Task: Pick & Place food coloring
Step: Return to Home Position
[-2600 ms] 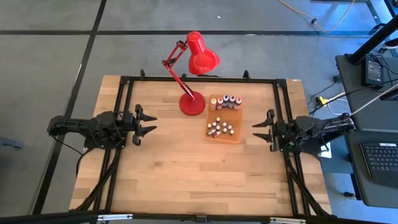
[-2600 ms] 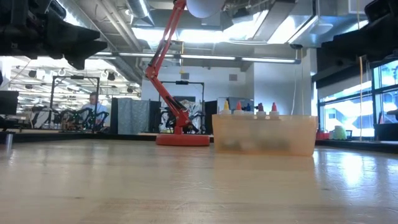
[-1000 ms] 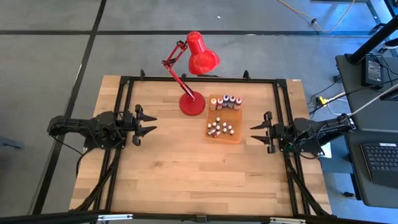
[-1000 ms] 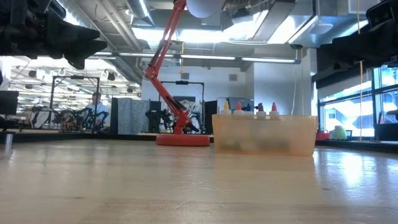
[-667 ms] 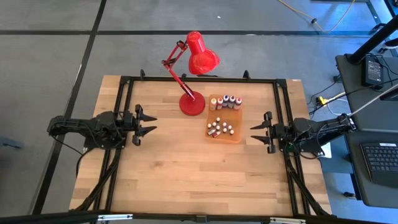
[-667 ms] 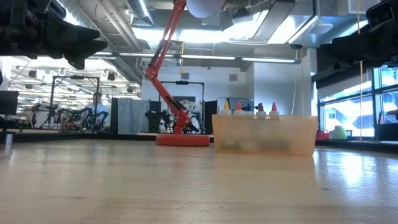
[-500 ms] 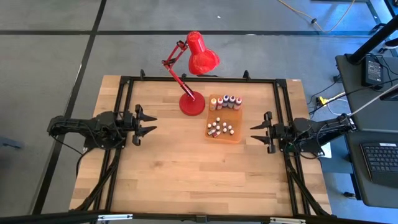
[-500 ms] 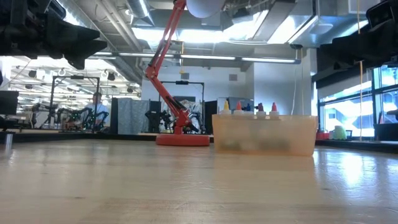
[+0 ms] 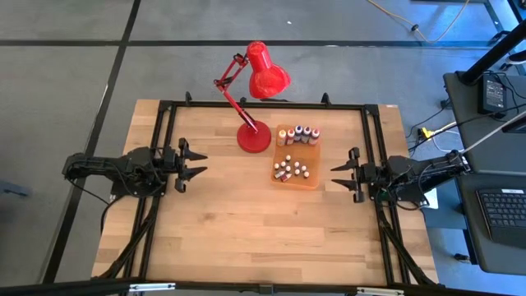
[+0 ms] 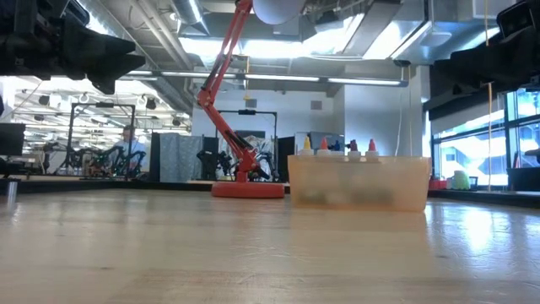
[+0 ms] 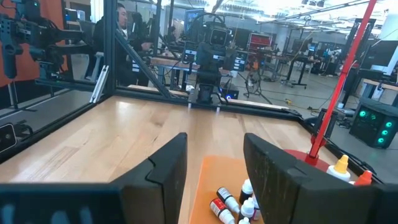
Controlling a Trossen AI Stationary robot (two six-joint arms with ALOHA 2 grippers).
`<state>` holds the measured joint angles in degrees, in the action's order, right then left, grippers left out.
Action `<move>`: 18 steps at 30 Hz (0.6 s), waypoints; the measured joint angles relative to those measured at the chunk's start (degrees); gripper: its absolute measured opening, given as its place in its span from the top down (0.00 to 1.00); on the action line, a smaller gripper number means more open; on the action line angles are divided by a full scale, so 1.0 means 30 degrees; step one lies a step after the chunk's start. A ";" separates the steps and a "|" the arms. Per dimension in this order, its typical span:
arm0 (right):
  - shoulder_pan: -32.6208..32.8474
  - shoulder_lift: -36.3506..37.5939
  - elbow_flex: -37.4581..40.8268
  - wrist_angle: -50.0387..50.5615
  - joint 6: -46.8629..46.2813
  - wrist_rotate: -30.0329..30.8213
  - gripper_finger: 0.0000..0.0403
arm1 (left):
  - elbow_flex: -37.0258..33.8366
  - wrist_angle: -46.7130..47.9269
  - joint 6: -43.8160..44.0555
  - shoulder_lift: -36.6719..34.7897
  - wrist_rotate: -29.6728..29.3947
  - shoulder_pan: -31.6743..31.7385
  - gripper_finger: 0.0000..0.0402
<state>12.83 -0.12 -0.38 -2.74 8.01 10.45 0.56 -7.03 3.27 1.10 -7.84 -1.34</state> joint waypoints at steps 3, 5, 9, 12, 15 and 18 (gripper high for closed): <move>0.0002 0.0000 0.0000 0.0000 -0.0001 -0.0003 0.60 | 0.0000 0.0003 0.0000 0.0000 0.0003 0.0000 0.57; 0.0003 0.0000 0.0000 0.0000 -0.0006 0.0003 0.60 | 0.0000 0.0000 0.0000 0.0000 0.0003 0.0000 0.57; 0.0003 0.0000 0.0000 0.0000 -0.0007 0.0003 0.60 | 0.0000 0.0000 -0.0005 0.0000 -0.0002 0.0000 0.56; 0.0003 -0.0003 0.0000 0.0000 -0.0005 0.0001 0.60 | 0.0004 0.0000 0.0000 0.0004 0.0003 0.0000 0.56; 0.0003 0.0000 0.0000 0.0000 0.0000 0.0003 0.60 | 0.0007 0.0000 0.0000 0.0004 0.0003 0.0000 0.56; 0.0003 -0.0007 0.0000 0.0000 -0.0004 0.0003 0.60 | 0.0007 0.0000 0.0000 0.0005 0.0000 0.0000 0.57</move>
<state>12.84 -0.14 -0.38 -2.74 8.00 10.46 0.58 -7.03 3.27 1.12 -7.84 -1.34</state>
